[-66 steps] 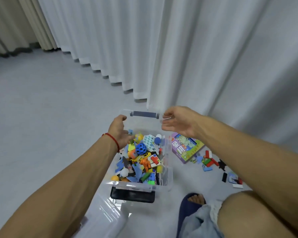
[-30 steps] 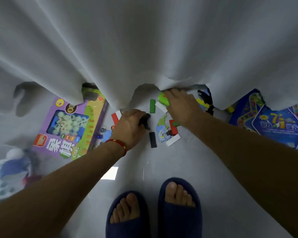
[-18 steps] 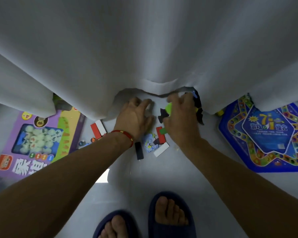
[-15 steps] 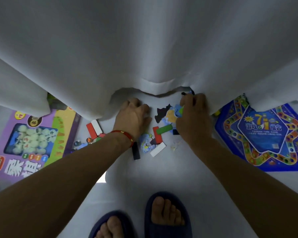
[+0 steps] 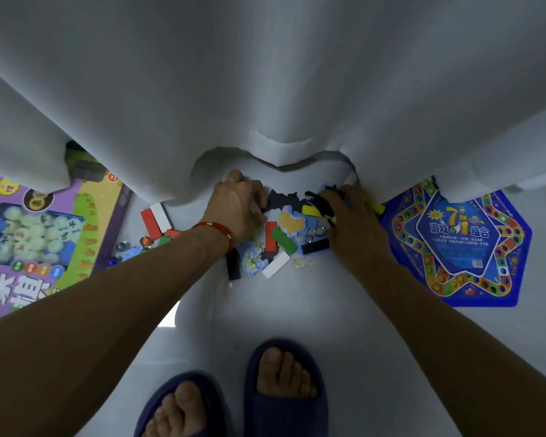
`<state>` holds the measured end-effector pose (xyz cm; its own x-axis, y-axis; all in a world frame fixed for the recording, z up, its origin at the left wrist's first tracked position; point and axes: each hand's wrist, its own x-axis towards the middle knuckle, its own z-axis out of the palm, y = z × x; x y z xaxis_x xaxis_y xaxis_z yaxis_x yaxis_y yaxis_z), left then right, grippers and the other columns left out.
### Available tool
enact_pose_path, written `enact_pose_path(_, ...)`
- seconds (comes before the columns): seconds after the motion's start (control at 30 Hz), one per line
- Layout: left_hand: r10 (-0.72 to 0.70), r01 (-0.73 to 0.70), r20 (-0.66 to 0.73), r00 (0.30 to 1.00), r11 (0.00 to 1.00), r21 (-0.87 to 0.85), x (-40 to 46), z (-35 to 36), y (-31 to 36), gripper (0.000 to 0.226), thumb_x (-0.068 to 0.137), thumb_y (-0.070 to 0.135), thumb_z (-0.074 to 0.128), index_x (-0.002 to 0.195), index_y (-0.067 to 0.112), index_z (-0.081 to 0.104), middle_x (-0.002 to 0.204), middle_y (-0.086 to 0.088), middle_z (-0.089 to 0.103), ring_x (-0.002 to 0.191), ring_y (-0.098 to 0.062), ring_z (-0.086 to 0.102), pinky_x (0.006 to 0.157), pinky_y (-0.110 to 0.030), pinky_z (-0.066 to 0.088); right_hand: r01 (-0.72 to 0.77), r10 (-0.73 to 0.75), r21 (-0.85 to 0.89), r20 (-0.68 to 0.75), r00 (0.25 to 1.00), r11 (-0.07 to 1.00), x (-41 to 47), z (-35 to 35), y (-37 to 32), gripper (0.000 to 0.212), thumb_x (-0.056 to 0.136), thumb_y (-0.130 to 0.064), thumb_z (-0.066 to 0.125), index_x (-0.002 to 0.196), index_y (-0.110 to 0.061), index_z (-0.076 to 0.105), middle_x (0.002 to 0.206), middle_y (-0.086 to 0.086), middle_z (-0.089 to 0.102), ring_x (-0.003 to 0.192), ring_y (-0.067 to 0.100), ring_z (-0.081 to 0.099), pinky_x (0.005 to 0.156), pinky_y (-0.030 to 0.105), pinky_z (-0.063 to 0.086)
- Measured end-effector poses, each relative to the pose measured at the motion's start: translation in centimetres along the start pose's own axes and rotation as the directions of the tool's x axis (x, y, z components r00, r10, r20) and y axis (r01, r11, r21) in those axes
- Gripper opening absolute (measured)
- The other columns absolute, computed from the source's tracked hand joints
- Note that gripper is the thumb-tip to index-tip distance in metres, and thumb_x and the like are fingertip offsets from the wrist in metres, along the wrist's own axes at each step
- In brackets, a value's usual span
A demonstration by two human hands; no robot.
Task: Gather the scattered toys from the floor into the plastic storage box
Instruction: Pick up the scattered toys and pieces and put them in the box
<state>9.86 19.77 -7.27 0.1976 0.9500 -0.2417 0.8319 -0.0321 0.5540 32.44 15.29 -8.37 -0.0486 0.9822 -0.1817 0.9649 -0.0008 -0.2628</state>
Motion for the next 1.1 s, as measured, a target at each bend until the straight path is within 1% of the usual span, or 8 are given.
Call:
enact_pose_path(0.27, -0.167, 0.132, -0.089, 0.982, 0.942, -0.309, -1.2, -1.3, -0.1, 0.014, 0.081, 0.002, 0.061, 0.077, 0.013, 0.068, 0.075, 0.005, 0.066, 0.073, -0.016, 0.063, 0.06, -0.013, 0.048, 0.17, -0.169, -0.245, 0.025, 0.985, 0.954, -1.3, 0.6, 0.0, 0.049, 0.088, -0.025, 0.068, 0.131, -0.02, 0.047, 0.137, 0.008, 0.039, 0.11, 0.026, 0.054, 0.07, 0.03, 0.056)
enact_pose_path(0.43, -0.426, 0.302, 0.08, 0.901, 0.484, -0.821, -3.4, -2.2, 0.8, 0.015, 0.083, 0.006, 0.074, 0.083, 0.019, 0.068, 0.072, 0.001, 0.067, 0.067, -0.016, 0.064, 0.068, -0.035, 0.054, 0.02, 0.015, 0.132, -0.261, 0.965, 0.991, -1.6, -0.6, -1.1, 0.029, 0.096, -0.022, 0.062, 0.121, -0.012, 0.053, 0.118, 0.009, 0.05, 0.091, 0.013, 0.053, 0.071, 0.007, 0.04)
enact_pose_path(0.5, -0.429, 0.339, 0.214, 0.878, 0.24, -0.91, -4.7, -2.6, 1.1, 0.013, 0.087, 0.001, 0.067, 0.09, 0.014, 0.069, 0.08, -0.008, 0.069, 0.073, -0.021, 0.068, 0.074, -0.034, 0.055, -0.102, 0.258, 0.574, -0.197, 0.946, 0.812, -2.1, -1.4, -2.2, 0.021, 0.099, -0.027, 0.056, 0.113, -0.011, 0.056, 0.101, 0.007, 0.058, 0.078, 0.01, 0.056, 0.059, 0.008, 0.041)
enact_pose_path(0.57, -0.4, 0.333, 0.294, 0.868, 0.029, -0.943, -6.4, -3.1, 1.6, 0.014, 0.092, -0.002, 0.058, 0.092, 0.007, 0.069, 0.084, -0.01, 0.07, 0.073, -0.02, 0.072, 0.069, -0.025, 0.058, -0.241, 0.336, 0.864, 0.089, 0.937, 0.441, -3.1, -2.7, -3.5, 0.03, 0.097, -0.038, 0.057, 0.105, -0.009, 0.059, 0.082, 0.009, 0.062, 0.063, 0.014, 0.056, 0.046, 0.023, 0.042)
enact_pose_path(0.67, -0.432, 0.363, 0.398, 0.809, -0.166, -0.917, -10.2, -4.7, 2.4, 0.019, 0.095, -0.001, 0.049, 0.094, 0.004, 0.068, 0.09, -0.009, 0.061, 0.07, -0.017, 0.066, 0.066, -0.025, 0.058, -0.434, 0.196, 0.901, 0.426, 0.883, -0.002, -5.6, -5.7, -6.2, 0.051, 0.092, -0.059, 0.05, 0.088, -0.01, 0.065, 0.073, 0.014, 0.061, 0.054, 0.02, 0.053, 0.04, 0.023, 0.036)
enact_pose_path(0.8, -0.432, 0.363, 0.514, 0.741, -0.386, -0.848, -17.2, -9.3, 2.8, 0.02, 0.083, -0.002, 0.037, 0.083, 0.005, 0.056, 0.076, -0.009, 0.045, 0.058, -0.018, 0.041, 0.049, -0.026, 0.044, -0.604, -0.087, 0.772, 0.599, 0.796, -0.199, -9.7, -9.3, -10.7, 0.033, 0.095, -0.03, 0.047, 0.072, -0.017, 0.068, 0.086, 0.012, 0.064, 0.075, 0.026, 0.066, 0.045, 0.023, 0.041)
enact_pose_path(0.9, -0.411, 0.328, 0.497, 0.764, -0.415, -0.849, -24.0, -13.9, 2.7, 0.012, 0.08, 0.006, 0.041, 0.076, 0.01, 0.051, 0.064, -0.005, 0.04, 0.05, -0.017, 0.032, 0.047, -0.021, 0.032, -0.709, -0.233, 0.696, 0.676, 0.699, -0.111, -12.5, -12.9, -15.9, 0.015, 0.092, -0.019, 0.047, 0.096, -0.01, 0.059, 0.101, 0.02, 0.066, 0.089, 0.033, 0.069, 0.052, 0.029, 0.047)
enact_pose_path(1.1, -0.567, 0.105, 0.338, 0.751, -0.403, -0.909, -39.4, -21.5, -0.7, 0.011, 0.086, 0.001, 0.049, 0.086, 0.006, 0.058, 0.07, -0.006, 0.049, 0.059, -0.017, 0.045, 0.047, -0.021, 0.047, -0.602, -0.382, 0.583, 0.812, 0.44, 0.546, -17.6, -21.8, -29.5, 0.031, 0.091, -0.01, 0.056, 0.121, -0.004, 0.062, 0.105, 0.022, 0.065, 0.087, 0.034, 0.069, 0.064, 0.039, 0.059)
